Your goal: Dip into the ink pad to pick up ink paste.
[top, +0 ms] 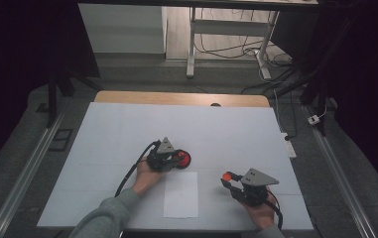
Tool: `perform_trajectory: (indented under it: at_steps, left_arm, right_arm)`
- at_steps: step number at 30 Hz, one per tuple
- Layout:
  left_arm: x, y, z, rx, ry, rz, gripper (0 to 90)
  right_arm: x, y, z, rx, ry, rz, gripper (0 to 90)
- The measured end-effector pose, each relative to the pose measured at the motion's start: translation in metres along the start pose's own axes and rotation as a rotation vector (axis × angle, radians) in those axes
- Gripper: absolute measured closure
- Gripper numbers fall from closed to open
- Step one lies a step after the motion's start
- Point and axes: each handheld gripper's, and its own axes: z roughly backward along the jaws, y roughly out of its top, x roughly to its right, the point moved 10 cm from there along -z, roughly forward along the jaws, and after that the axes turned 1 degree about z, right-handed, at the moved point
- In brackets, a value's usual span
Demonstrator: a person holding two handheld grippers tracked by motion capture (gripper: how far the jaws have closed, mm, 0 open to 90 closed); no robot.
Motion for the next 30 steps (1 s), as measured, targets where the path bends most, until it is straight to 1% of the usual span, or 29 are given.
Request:
perform_trajectory:
  at_steps: [2, 14, 18, 20, 23, 26, 27, 28, 29, 30]
  left_arm:
    - [0.000, 0.000, 0.000, 0.000, 0.000, -0.001, 72.5]
    - [0.000, 0.000, 0.000, -0.002, -0.002, 0.007, 72.4]
    - [0.000, 0.001, 0.000, -0.011, -0.003, 0.008, 72.4]
    - [0.000, 0.001, 0.000, -0.010, -0.004, 0.015, 72.4]
    - [0.000, 0.001, 0.000, -0.013, 0.000, 0.016, 72.3]
    - [-0.001, 0.003, 0.002, -0.032, 0.005, 0.010, 72.2]
    - [-0.002, 0.007, 0.006, -0.009, 0.009, 0.007, 72.2]
    - [-0.003, 0.011, 0.010, 0.016, 0.009, 0.019, 72.2]
    - [-0.004, 0.016, 0.014, 0.038, -0.001, 0.035, 72.2]
    - [-0.003, 0.019, 0.018, 0.053, -0.007, 0.040, 72.2]
  right_arm:
    - [0.001, 0.000, 0.001, -0.004, -0.009, 0.001, 64.4]
    - [0.001, 0.000, 0.001, 0.003, -0.004, 0.002, 64.4]
    - [0.001, 0.000, 0.002, 0.002, -0.007, 0.000, 64.3]
    - [0.002, 0.000, 0.002, -0.002, -0.012, 0.002, 64.4]
    - [0.002, 0.001, 0.002, 0.004, -0.012, 0.000, 64.3]
    - [0.002, 0.001, 0.002, 0.009, -0.007, -0.001, 64.3]
    - [0.002, 0.001, 0.002, 0.010, -0.007, -0.002, 64.3]
    - [0.002, 0.001, 0.003, 0.006, -0.009, 0.000, 64.3]
    - [0.002, 0.002, 0.003, 0.010, -0.007, 0.000, 64.3]
    - [0.002, 0.002, 0.003, 0.014, -0.006, -0.001, 64.3]
